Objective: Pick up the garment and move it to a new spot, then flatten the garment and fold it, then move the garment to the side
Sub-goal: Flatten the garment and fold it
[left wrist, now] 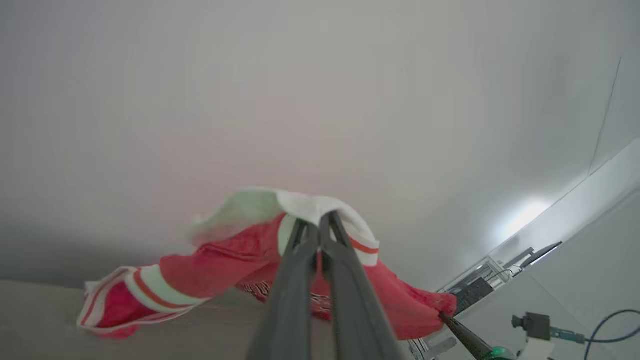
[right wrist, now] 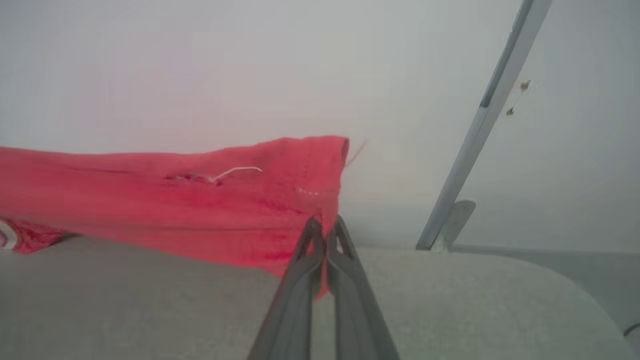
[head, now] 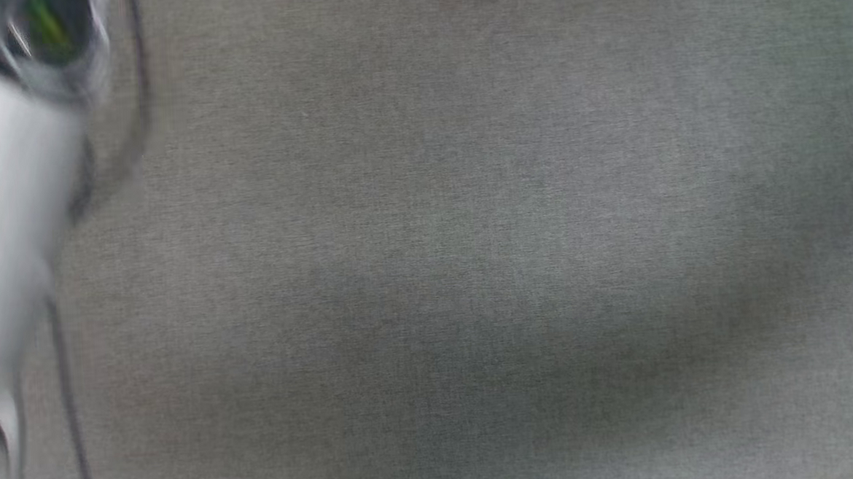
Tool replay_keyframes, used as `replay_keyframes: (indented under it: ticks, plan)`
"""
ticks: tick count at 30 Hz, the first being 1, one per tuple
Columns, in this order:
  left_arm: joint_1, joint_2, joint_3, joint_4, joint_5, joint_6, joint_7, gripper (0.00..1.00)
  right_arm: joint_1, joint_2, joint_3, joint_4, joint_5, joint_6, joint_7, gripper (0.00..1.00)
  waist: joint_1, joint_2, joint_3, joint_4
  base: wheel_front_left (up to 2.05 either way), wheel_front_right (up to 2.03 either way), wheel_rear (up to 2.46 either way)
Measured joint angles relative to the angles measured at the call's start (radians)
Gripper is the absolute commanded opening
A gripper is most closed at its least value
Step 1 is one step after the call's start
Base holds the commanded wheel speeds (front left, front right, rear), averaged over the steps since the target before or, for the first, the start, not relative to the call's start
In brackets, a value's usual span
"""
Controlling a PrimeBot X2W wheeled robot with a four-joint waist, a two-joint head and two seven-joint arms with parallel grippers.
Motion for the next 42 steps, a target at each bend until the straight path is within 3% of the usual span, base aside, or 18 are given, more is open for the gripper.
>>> replay_keyframes:
  ticks: [8, 13, 18, 24, 33, 37, 42]
  plan:
    - [0.381, 0.073, -0.044, -0.298, -0.042, 0.000, -0.027, 0.00, 0.274, -0.104, 0.050, -0.178, 0.155, 0.000, 0.005, 0.00, 0.0000, 0.0000, -0.031, 0.021, 0.00, 0.00, 0.00]
    - [0.603, 0.160, -0.102, -0.463, 0.009, 0.000, -0.061, 0.00, 0.499, -0.198, 0.059, -0.336, 0.230, 0.000, 0.010, 0.00, 0.0000, 0.0000, -0.077, 0.033, 0.00, 0.00, 0.00]
    - [0.782, 0.226, -0.111, -0.544, 0.058, 0.000, -0.086, 0.00, 0.714, -0.289, 0.026, -0.482, 0.286, 0.000, 0.035, 0.00, 0.0000, 0.0000, -0.131, 0.040, 0.00, 0.00, 0.00]
    - [0.946, 0.277, -0.099, -0.641, 0.090, 0.000, -0.090, 0.00, 0.944, -0.345, -0.063, -0.624, 0.336, 0.000, 0.083, 0.00, 0.0000, 0.0000, -0.189, 0.040, 0.00, 0.00, 0.00]
    - [1.192, 0.327, -0.007, -0.794, 0.116, 0.000, -0.093, 0.00, 1.264, -0.336, -0.257, -0.785, 0.329, 0.000, 0.141, 0.00, 0.0000, 0.0000, -0.243, 0.037, 0.00, 0.00, 0.00]
    - [1.234, 0.325, 0.020, -0.834, 0.124, 0.000, -0.093, 0.00, 1.341, -0.286, -0.355, -0.852, 0.296, 0.000, 0.170, 0.00, 0.0000, 0.0000, -0.246, 0.038, 0.00, 0.00, 0.00]
    - [1.178, 0.316, 0.022, -0.825, 0.123, 0.000, -0.083, 0.00, 1.326, -0.205, -0.436, -0.891, 0.239, 0.000, 0.241, 0.00, -0.0001, 0.0000, -0.242, 0.037, 0.00, 0.00, 0.00]
